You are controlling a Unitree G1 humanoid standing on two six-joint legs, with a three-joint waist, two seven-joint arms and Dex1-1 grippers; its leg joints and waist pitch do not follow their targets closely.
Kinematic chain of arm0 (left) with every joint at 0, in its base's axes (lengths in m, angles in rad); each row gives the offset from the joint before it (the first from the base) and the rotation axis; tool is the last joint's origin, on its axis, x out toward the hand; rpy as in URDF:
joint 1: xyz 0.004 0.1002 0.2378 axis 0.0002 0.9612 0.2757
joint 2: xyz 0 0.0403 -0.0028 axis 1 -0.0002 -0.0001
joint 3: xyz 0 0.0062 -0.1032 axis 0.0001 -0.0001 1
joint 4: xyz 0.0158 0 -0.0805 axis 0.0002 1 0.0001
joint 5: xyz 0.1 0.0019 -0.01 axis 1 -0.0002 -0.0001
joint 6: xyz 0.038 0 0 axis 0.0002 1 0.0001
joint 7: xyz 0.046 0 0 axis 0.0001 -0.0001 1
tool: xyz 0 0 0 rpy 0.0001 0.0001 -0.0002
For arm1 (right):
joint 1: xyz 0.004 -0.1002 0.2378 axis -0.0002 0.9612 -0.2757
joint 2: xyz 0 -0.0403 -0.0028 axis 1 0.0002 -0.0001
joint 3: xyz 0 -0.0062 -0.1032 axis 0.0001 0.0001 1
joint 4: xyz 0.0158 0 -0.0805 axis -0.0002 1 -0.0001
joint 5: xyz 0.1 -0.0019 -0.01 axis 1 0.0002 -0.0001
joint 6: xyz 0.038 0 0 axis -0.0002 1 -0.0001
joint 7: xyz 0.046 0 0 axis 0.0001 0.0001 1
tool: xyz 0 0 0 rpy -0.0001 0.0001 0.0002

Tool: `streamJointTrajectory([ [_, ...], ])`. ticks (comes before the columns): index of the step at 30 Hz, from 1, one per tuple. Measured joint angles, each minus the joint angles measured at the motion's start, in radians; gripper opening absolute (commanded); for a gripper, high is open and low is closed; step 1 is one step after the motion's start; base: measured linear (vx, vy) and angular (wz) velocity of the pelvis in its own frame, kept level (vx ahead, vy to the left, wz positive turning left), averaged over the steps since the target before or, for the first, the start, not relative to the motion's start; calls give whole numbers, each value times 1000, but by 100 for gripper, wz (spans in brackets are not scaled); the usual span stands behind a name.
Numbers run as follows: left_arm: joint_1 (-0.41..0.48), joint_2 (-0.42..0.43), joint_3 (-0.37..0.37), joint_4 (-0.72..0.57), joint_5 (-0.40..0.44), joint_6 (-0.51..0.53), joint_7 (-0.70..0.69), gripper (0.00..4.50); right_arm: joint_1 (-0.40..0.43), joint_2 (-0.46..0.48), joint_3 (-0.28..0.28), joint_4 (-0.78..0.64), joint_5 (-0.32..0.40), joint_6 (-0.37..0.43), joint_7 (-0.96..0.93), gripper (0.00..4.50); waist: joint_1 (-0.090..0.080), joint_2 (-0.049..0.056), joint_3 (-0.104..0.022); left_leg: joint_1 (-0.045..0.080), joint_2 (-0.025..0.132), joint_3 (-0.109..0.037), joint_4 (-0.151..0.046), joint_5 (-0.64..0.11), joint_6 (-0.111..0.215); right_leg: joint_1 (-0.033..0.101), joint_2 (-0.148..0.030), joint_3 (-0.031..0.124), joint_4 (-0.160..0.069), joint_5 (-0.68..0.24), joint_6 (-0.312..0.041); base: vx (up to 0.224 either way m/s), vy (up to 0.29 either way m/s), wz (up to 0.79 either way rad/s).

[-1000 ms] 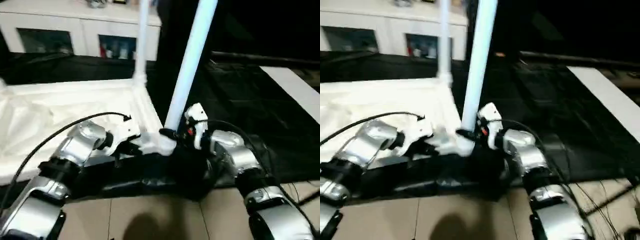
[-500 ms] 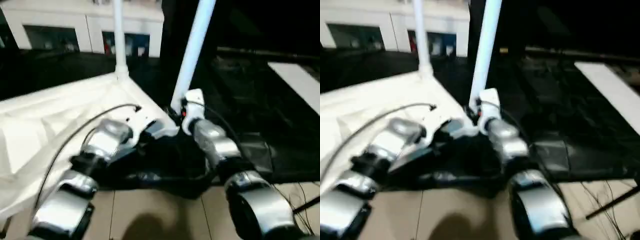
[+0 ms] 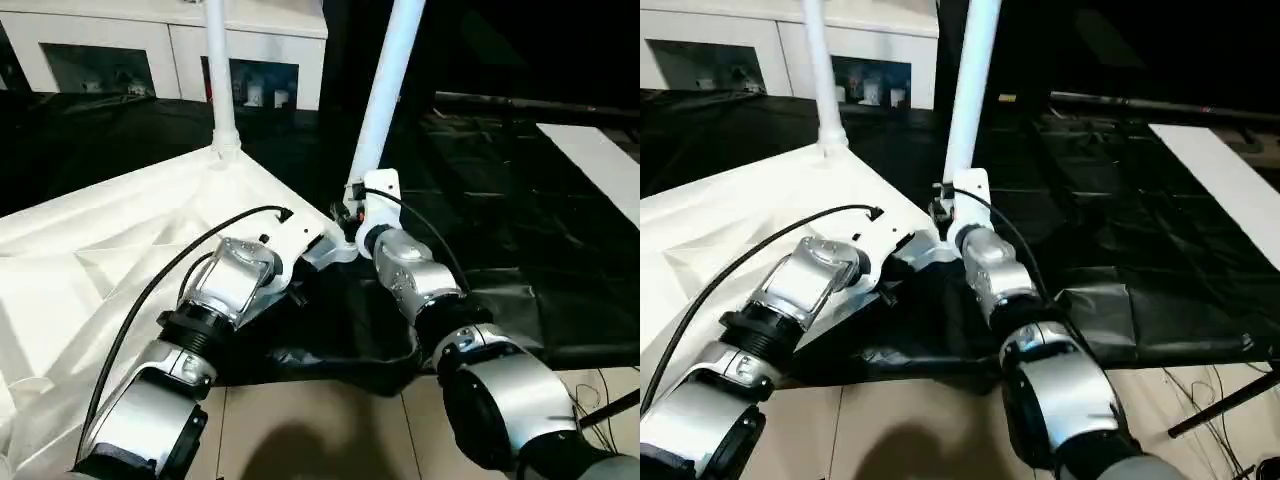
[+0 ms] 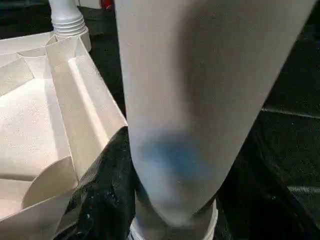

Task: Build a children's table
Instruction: Insert table leg to table base

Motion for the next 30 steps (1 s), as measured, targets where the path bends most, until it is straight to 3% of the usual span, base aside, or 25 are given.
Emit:
streamJointTrajectory([
  [2,0,1,0,0,-1,-4,0,0,0,2,-9,7,2,-12,18,185,1,0,1,0,0,0,0,0,0,0,0,0,0,0,0,0,0,0],
  [3,0,2,0,1,-2,-10,-2,0,0,1,-20,13,7,-23,33,241,1,0,2,0,1,1,0,0,0,0,0,0,0,0,0,0,0,0],
  [8,0,28,0,8,-15,-78,-30,0,12,-7,-44,34,28,-38,98,272,0,3,10,-3,5,8,-1,6,5,-8,0,0,0,2,0,0,0,0],
  [17,0,115,-17,12,-20,-201,-137,0,27,-67,-6,-26,22,-16,302,333,-1,8,24,-9,11,15,-1,15,13,-13,2,-1,0,2,0,0,0,0],
  [20,0,145,-30,18,-24,-259,-205,0,80,-114,25,-127,22,8,439,358,2,9,25,-15,11,15,-1,16,17,-16,2,0,0,2,-1,0,0,0],
  [25,35,223,-51,6,-70,-390,-388,0,244,-285,145,-392,47,49,796,375,14,10,25,-21,12,15,1,16,22,-17,2,2,1,0,-3,0,0,0],
  [30,56,259,-68,8,-88,-467,-521,0,298,-354,195,-504,61,68,971,375,28,11,26,-22,15,17,9,17,24,-15,1,1,4,0,-3,0,0,0],
])
